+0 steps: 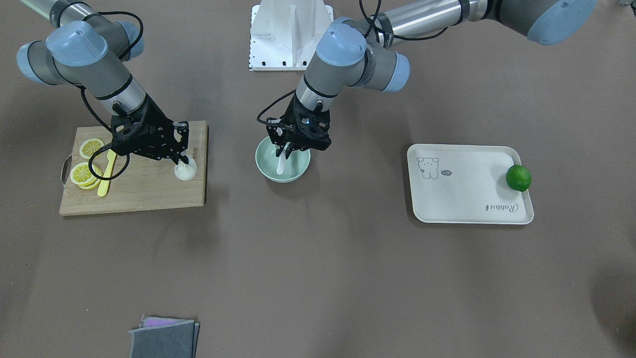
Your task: Put spoon and bun in bowl
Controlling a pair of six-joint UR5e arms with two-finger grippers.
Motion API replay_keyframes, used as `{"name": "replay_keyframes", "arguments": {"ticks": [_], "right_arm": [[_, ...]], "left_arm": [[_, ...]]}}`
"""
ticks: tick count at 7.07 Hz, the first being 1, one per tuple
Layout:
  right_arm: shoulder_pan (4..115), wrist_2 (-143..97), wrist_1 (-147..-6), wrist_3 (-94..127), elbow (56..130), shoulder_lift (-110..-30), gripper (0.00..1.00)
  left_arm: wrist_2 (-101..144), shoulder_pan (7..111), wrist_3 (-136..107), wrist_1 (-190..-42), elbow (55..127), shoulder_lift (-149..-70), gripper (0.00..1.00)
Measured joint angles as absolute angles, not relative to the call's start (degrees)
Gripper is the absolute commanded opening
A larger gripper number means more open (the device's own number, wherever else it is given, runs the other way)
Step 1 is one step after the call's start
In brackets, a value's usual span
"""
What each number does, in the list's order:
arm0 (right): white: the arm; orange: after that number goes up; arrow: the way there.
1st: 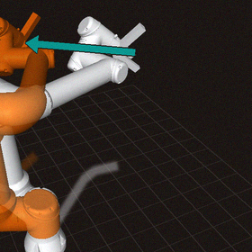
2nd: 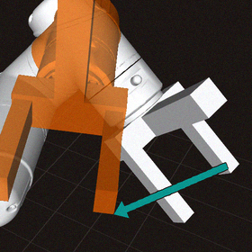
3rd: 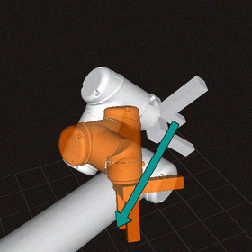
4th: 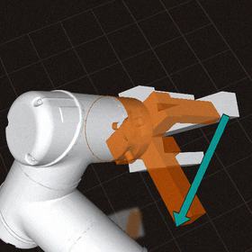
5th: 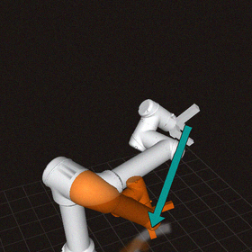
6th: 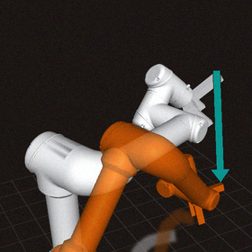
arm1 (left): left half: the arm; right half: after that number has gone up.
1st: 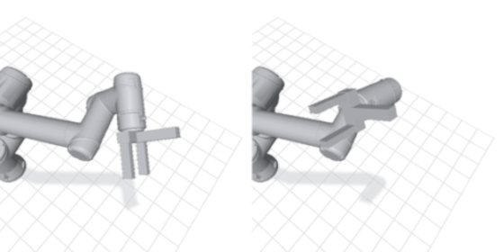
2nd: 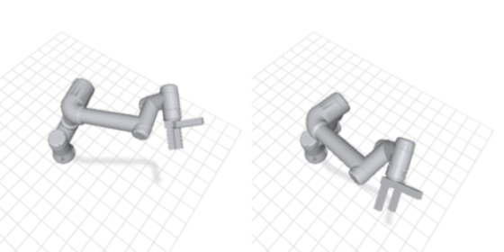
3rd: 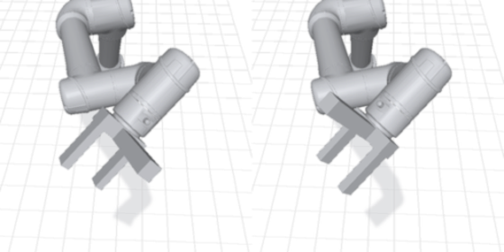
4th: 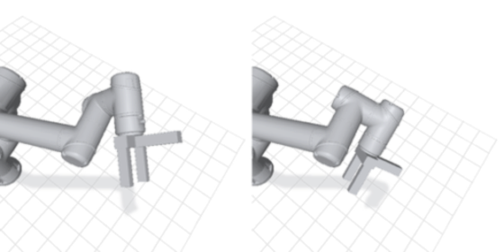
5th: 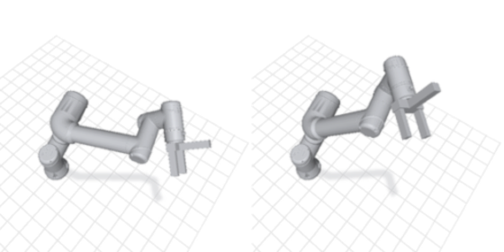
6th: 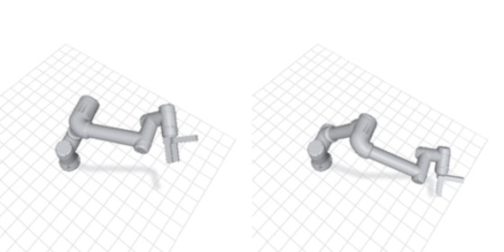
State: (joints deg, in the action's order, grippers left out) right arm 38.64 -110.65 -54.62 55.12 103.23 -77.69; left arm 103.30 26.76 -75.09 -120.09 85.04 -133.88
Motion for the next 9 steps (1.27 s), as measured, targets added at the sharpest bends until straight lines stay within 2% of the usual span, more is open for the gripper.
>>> {"name": "replay_keyframes", "arguments": {"ticks": [2,4,7,8,9], "right_arm": [[38.5,-110.5,-54.6,57.2,103.2,-75.5,0.00],[37.9,-110.1,-55.3,60.3,103.2,-72.6,0.00],[35.1,-107.0,-62.1,65.0,103.2,-64.9,0.00],[33.1,-104.5,-64.4,66.2,103.0,-62.4,0.65],[30.8,-101.8,-65.9,66.6,102.5,-60.5,1.00]], "left_arm": [[101.1,25.4,-75.1,-120.2,85.4,-133.9,0.98],[101.8,26.5,-74.6,-119.9,89.5,-132.5,0.98],[116.5,39.4,-73.1,-119.9,99.8,-122.9,0.98],[123.4,45.4,-69.8,-119.9,103.4,-118.2,0.98],[129.0,50.5,-65.9,-120.0,105.8,-113.7,0.98]]}}
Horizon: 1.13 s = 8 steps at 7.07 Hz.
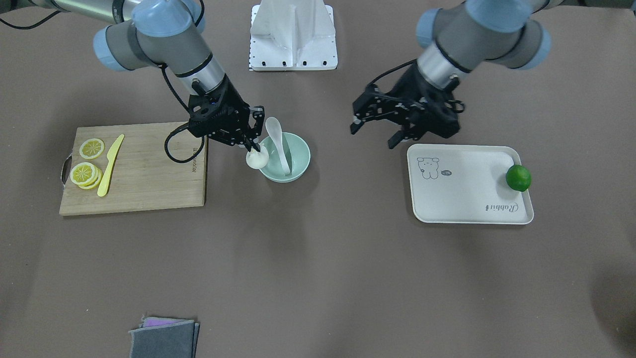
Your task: Put spoon and bun in bowl
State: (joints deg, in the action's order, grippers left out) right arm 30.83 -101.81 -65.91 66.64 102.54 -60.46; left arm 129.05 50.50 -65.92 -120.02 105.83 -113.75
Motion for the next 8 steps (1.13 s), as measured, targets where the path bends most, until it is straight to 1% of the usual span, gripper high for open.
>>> {"name": "replay_keyframes", "arguments": {"ticks": [1,3,4,6,7,8], "right_arm": [[28.9,-99.4,-66.7,66.8,102.1,-59.4,1.00],[27.4,-97.2,-67.4,66.8,102.3,-59.6,1.00],[28.0,-97.6,-69.3,66.7,104.3,-60.3,1.00],[34.3,-104.9,-78.8,64.5,113.5,-65.1,1.00],[40.0,-111.1,-81.5,59.6,116.6,-69.4,1.00],[46.0,-116.2,-82.6,51.7,117.4,-74.1,1.00]], "left_arm": [[132.9,54.4,-62.7,-120.1,107.0,-110.3,0.98],[135.3,58.1,-59.9,-120.4,107.6,-105.8,0.98],[135.2,59.1,-59.6,-120.5,107.7,-104.3,0.98],[135.1,61.5,-57.5,-120.3,107.5,-102.2,0.98],[135.3,63.3,-53.8,-120.1,107.1,-100.0,0.98],[135.4,65.8,-46.3,-120.0,106.3,-95.6,0.98]]}}
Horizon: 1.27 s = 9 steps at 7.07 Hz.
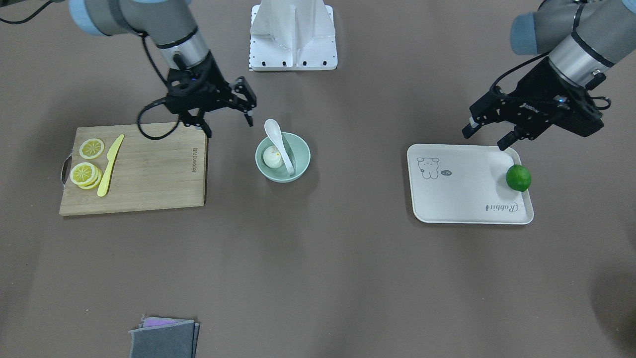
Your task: Put spoon and bun in bowl
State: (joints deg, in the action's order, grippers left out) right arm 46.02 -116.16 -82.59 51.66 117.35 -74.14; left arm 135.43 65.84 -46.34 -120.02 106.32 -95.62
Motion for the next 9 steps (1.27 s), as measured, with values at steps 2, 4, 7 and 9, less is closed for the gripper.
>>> {"name": "replay_keyframes", "arguments": {"ticks": [2,4,7,9], "right_arm": [[57.6,-123.8,-83.1,34.3,116.2,-83.4,1.00],[70.2,-131.8,-83.2,16.7,111.1,-90.0,1.00],[85.8,-137.2,-84.2,-4.2,103.5,-94.2,1.00],[89.0,-137.1,-85.9,-8.1,102.5,-94.3,1.00]], "left_arm": [[135.6,69.9,-33.2,-119.9,103.3,-89.0,0.98],[138.3,75.1,-25.6,-119.8,99.8,-86.5,0.98],[142.7,84.8,-10.0,-117.6,92.6,-82.5,0.98],[142.6,85.6,-8.6,-111.6,91.9,-81.6,0.98]]}}
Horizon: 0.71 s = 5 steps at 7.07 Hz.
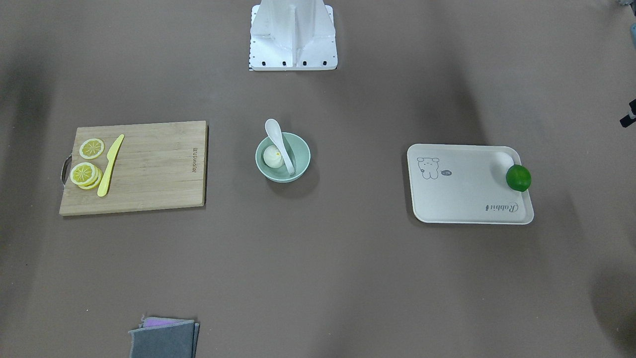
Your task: Put spoon and bun in bowl
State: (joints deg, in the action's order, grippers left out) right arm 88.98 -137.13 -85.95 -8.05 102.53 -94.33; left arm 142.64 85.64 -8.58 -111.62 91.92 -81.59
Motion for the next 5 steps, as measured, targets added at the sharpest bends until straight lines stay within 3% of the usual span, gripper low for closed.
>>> {"name": "replay_keyframes", "arguments": {"ticks": [5], "right_arm": [[89.5,-136.7,-86.3,-8.7,100.8,-94.2,1.00]], "left_arm": [[134.2,85.8,-8.1,-100.6,92.7,-85.0,0.98]]}}
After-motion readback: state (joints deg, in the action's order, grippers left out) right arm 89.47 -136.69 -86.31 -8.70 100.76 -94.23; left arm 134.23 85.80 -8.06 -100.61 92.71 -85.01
